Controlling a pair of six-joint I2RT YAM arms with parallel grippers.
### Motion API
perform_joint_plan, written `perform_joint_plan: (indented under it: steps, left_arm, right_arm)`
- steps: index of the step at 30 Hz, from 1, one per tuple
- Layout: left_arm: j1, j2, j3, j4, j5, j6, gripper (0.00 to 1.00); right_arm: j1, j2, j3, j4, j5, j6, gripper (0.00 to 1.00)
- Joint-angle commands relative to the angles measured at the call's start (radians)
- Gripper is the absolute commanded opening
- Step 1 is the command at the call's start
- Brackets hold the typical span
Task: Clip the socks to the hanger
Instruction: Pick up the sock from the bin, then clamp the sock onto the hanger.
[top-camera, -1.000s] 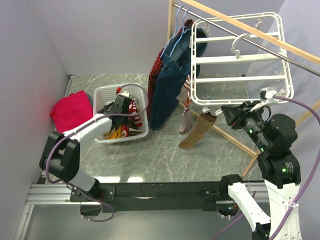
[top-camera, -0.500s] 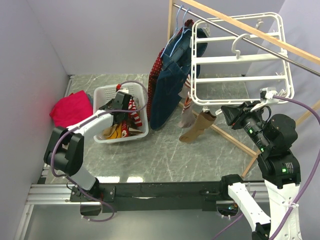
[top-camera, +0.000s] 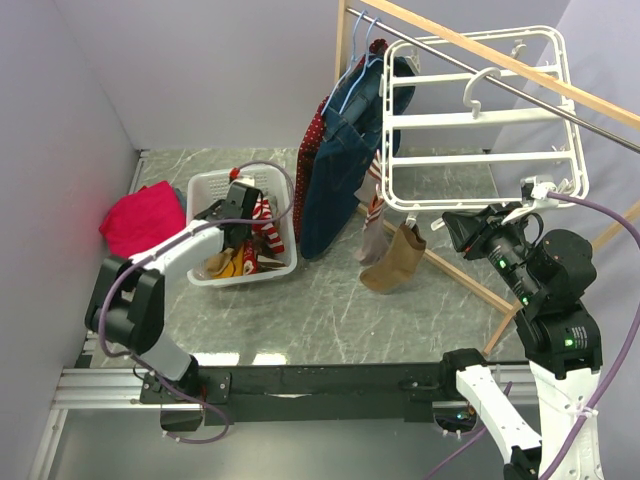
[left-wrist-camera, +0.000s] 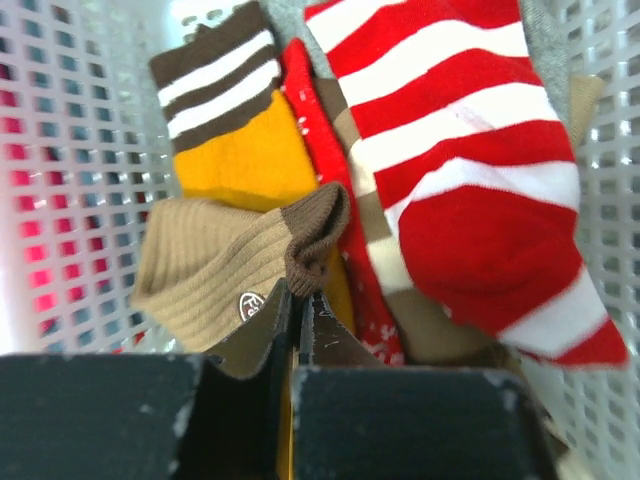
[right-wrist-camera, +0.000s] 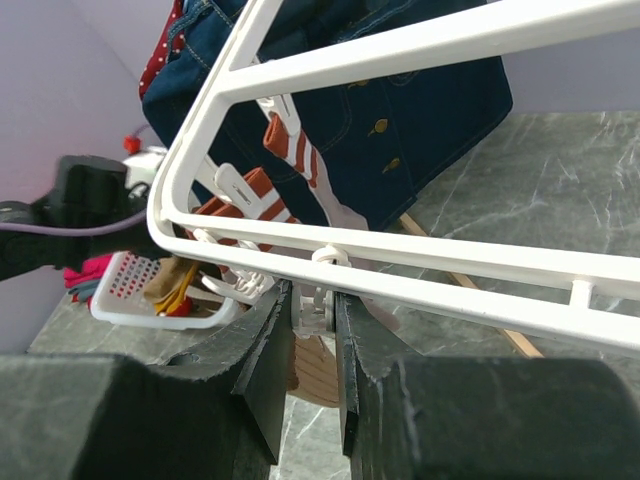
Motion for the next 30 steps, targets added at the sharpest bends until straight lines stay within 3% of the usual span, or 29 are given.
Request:
perform_joint_plan:
  steps: [1, 10, 17, 20, 25, 30]
  left_arm:
    - [0.004, -0.17, 0.096, -0.039, -0.009, -0.003, 0.01]
    - [0.002, -0.425, 0.303, -0.05, 0.078, 0.037, 0.01]
    - [-0.045, -0.542, 0.396, 0.027, 0.44, -0.037, 0.01]
    - [-0.178, -0.559, 0.376, 0.096, 0.544, -0.071, 0.01]
    - [-0.468, -0.543, 0.31, 0.22, 0.554, -0.1, 0.01]
    - [-0.653, -0.453, 0.304, 0.282, 0.5, -0.078, 0.01]
  right_arm:
    - [0.006, -0.003, 0.002, 0.022, -0.013, 0.001, 0.0]
    - [0.005, -0.006, 0.005, 0.027, -0.016, 0.004, 0.0]
    - [0.005, -0.002, 0.007, 0.035, -0.023, 0.012, 0.0]
    - [0.005, 0.004, 0.013, 0.035, -0.029, 0.015, 0.0]
    - [0.005, 0.004, 0.022, 0.036, -0.035, 0.02, 0.0]
    - [0.005, 0.004, 0.021, 0.039, -0.039, 0.024, 0.0]
